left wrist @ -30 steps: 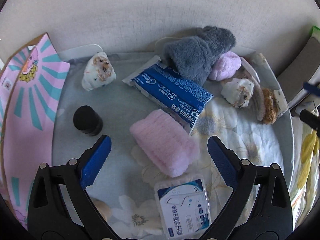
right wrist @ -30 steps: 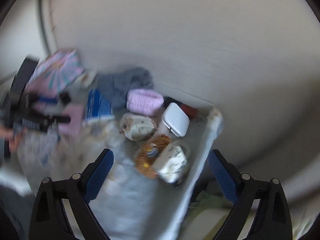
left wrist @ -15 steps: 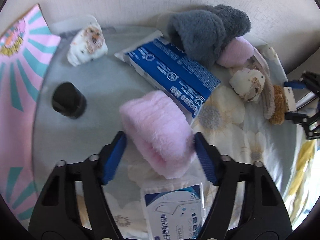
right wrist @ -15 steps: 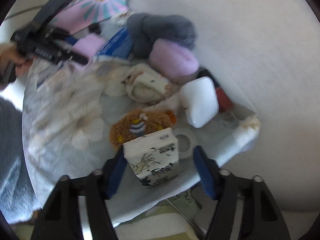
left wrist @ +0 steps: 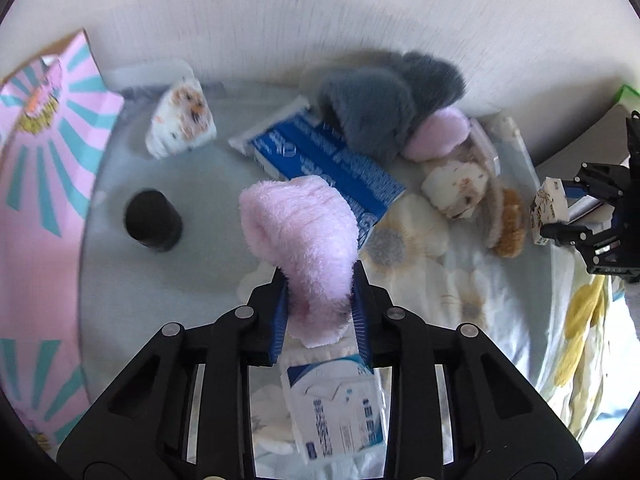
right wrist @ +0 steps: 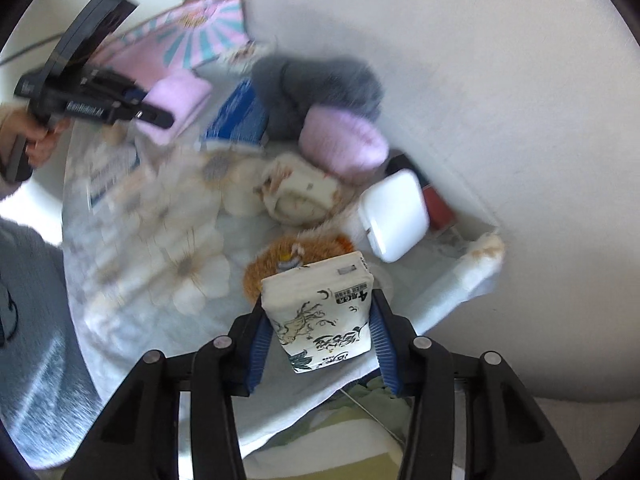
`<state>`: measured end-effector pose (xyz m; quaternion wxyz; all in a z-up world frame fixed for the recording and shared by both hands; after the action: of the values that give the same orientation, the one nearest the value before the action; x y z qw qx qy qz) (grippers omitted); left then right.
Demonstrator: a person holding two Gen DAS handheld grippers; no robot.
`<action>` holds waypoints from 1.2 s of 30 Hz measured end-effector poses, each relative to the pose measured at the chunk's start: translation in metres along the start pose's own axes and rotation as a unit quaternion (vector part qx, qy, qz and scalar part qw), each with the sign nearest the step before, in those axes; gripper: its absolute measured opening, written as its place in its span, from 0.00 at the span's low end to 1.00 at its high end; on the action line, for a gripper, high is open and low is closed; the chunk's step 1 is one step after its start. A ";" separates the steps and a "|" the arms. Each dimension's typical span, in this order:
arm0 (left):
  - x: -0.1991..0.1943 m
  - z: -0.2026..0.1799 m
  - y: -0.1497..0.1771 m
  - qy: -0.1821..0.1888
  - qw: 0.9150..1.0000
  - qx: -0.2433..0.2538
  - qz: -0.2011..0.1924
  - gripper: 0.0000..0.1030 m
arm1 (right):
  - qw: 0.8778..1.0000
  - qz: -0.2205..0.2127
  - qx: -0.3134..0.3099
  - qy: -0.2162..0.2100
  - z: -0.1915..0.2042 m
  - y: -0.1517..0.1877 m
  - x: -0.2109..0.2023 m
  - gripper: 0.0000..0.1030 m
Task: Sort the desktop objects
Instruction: 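Carry the pink sock and tissue pack over the cardboard box with both grippers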
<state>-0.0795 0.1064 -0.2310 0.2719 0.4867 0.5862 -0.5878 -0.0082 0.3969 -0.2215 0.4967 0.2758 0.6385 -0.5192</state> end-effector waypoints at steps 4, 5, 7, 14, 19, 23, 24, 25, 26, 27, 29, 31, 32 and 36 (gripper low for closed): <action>-0.026 0.015 -0.012 -0.003 1.000 0.003 -0.004 0.24 | 0.999 -0.016 0.049 -0.010 -0.008 -0.021 -0.027 0.41; -0.034 0.021 -0.014 0.000 1.000 0.000 -0.007 0.24 | 0.998 -0.019 0.057 -0.012 -0.001 -0.027 -0.030 0.41; -0.048 0.020 -0.024 -0.001 1.000 -0.002 -0.021 0.24 | 0.997 -0.020 0.076 -0.008 0.010 -0.043 -0.027 0.41; -0.110 0.056 -0.030 -0.029 0.998 0.009 -0.063 0.24 | 0.990 -0.044 0.133 -0.021 0.040 -0.087 -0.039 0.41; -0.143 0.084 -0.027 -0.047 0.996 0.002 -0.082 0.24 | 0.990 -0.046 0.136 -0.016 0.065 -0.123 -0.044 0.41; -0.162 0.105 -0.021 -0.056 0.994 -0.007 -0.092 0.24 | 0.987 -0.053 0.150 -0.015 0.079 -0.150 -0.049 0.41; -0.167 0.111 -0.019 -0.058 0.994 -0.009 -0.095 0.24 | 0.987 -0.054 0.151 -0.015 0.083 -0.156 -0.048 0.41; -0.172 0.117 -0.017 -0.058 0.994 -0.013 -0.097 0.24 | 0.987 -0.055 0.148 -0.016 0.089 -0.166 -0.049 0.41; -0.174 0.121 -0.016 -0.057 0.993 -0.016 -0.097 0.24 | 0.988 -0.056 0.145 -0.017 0.093 -0.173 -0.049 0.41; -0.175 0.125 -0.014 -0.057 0.993 -0.020 -0.098 0.24 | 0.988 -0.058 0.140 -0.018 0.098 -0.179 -0.051 0.41; -0.179 0.137 -0.012 -0.060 0.993 -0.029 -0.098 0.24 | 0.989 -0.065 0.128 -0.022 0.109 -0.197 -0.053 0.41; -0.180 0.147 -0.009 -0.064 0.992 -0.038 -0.098 0.24 | 0.990 -0.068 0.117 -0.027 0.126 -0.220 -0.050 0.41; -0.182 0.153 -0.006 -0.065 0.992 -0.044 -0.096 0.24 | 0.991 -0.070 0.113 -0.028 0.132 -0.228 -0.049 0.41; -0.184 0.172 0.001 -0.099 0.990 -0.055 -0.086 0.24 | 0.991 -0.082 0.092 -0.048 0.166 -0.268 -0.035 0.41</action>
<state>-0.0523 -0.1038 -0.0947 0.3036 0.3584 0.6277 -0.6209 -0.1706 0.1642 -0.0797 0.4549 0.2419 0.5842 -0.6271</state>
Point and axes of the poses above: each gripper's, at about its wrist camera, not at the fingertips, and x roughly the way its jaws point, z to its left, y to its underside, the point moved 3 cm from there along x, roughly the way its jaws point, and after that the axes turned 11 degrees about x, right-handed, at the moved point
